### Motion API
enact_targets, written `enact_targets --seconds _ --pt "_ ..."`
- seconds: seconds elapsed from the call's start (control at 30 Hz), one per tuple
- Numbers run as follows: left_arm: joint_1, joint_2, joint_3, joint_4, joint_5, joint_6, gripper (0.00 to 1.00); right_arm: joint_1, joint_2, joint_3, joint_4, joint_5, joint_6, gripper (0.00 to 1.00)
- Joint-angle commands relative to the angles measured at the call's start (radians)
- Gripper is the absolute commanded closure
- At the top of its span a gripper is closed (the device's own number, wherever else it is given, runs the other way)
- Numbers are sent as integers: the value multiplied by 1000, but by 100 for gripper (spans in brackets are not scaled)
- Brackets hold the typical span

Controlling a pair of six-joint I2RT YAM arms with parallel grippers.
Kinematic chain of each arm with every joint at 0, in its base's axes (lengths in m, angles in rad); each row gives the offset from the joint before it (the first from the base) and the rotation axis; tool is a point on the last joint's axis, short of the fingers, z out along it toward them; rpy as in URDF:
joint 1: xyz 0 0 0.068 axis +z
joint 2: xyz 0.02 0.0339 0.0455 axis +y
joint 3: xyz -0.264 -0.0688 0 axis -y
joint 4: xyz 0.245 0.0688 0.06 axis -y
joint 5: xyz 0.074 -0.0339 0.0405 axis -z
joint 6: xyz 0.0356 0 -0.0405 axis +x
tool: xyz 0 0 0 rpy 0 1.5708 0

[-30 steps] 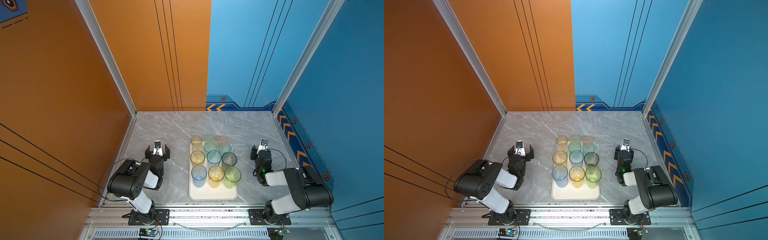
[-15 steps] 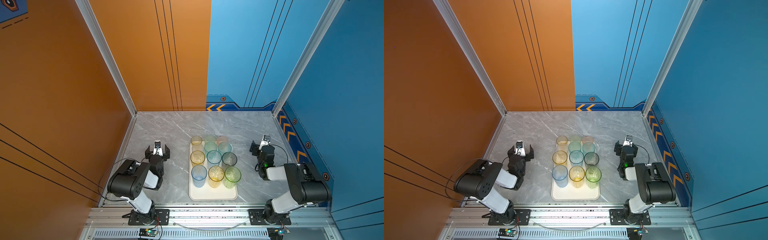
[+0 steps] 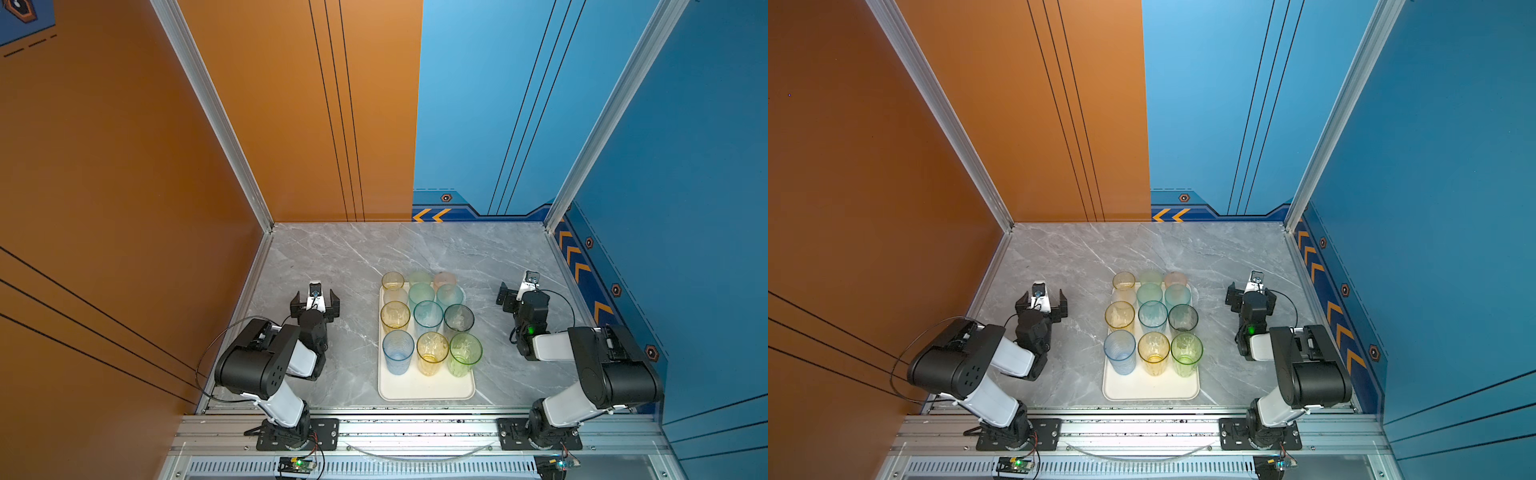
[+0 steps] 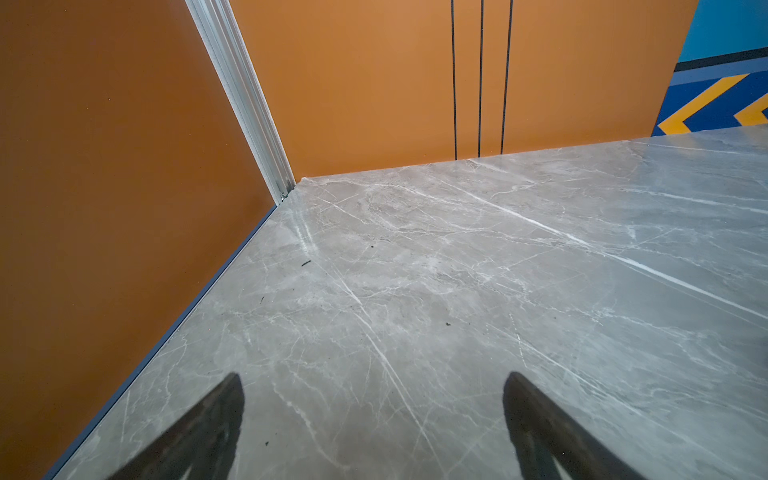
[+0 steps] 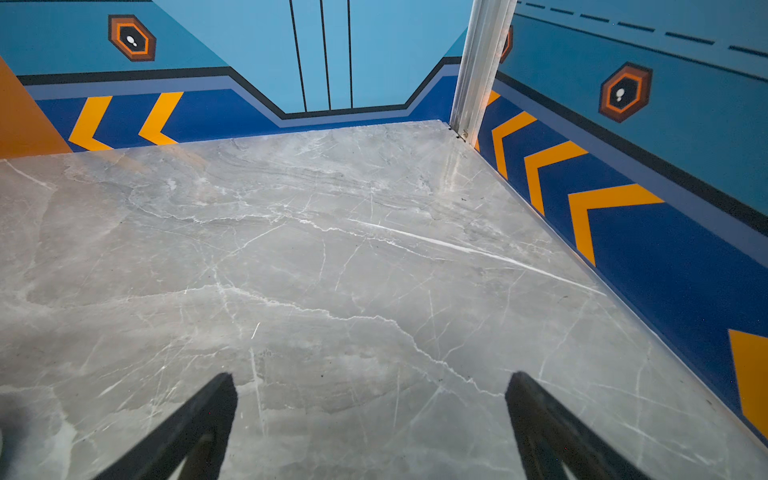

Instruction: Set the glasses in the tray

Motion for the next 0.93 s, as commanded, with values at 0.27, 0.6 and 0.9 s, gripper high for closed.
enact_targets --seconds 0.27,0.6,0.9 --pt "2 5 9 -2 13 12 2 5 -9 7 -20 -3 6 0" --pt "2 0 17 -22 16 13 3 5 -8 7 -20 -2 5 0" --pt "3 2 9 -4 22 11 2 5 -8 7 -19 -3 5 0"
